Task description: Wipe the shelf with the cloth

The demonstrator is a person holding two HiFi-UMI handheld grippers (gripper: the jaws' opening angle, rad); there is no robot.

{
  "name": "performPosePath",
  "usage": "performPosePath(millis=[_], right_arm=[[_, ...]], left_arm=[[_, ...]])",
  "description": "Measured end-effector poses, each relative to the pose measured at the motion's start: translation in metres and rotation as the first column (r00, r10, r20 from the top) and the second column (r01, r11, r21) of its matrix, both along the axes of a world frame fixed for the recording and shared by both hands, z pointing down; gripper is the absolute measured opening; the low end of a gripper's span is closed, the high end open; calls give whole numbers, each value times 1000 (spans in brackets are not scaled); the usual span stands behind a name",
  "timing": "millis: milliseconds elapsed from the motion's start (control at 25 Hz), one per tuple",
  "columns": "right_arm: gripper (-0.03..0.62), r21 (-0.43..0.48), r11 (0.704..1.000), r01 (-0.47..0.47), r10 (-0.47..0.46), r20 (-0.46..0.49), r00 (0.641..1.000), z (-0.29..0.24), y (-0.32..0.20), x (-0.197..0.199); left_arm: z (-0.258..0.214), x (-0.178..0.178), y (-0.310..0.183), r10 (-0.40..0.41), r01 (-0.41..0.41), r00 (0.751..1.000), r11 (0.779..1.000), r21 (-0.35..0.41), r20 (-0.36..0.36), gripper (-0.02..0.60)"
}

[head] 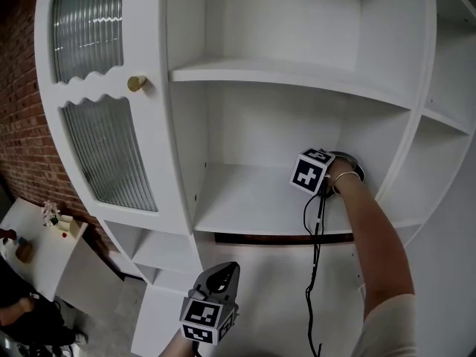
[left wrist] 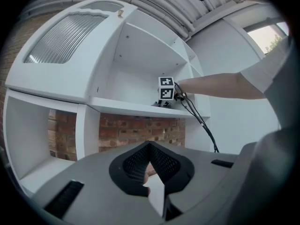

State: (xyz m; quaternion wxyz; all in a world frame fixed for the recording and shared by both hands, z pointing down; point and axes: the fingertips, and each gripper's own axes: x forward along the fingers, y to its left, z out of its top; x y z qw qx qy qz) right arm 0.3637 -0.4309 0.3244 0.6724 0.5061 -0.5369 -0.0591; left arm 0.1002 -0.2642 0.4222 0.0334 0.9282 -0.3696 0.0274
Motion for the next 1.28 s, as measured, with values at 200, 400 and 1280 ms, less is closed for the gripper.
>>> performPosePath(millis=[200,400,1280], right_arm=[[73,-7,999,32,-32,-5,999,10,-7,4],[71,-5,1000,29,-29,18,999,12,-3,0],[71,-103,992,77,-76,12,997,17,93,-30]], left_arm=[[6,8,-6,8,-8,1000,1000,-26,11,14],[10,15,-5,25,-24,1000,999,-36,18,14],[8,4,47,56,-56,997,998,0,44,14]])
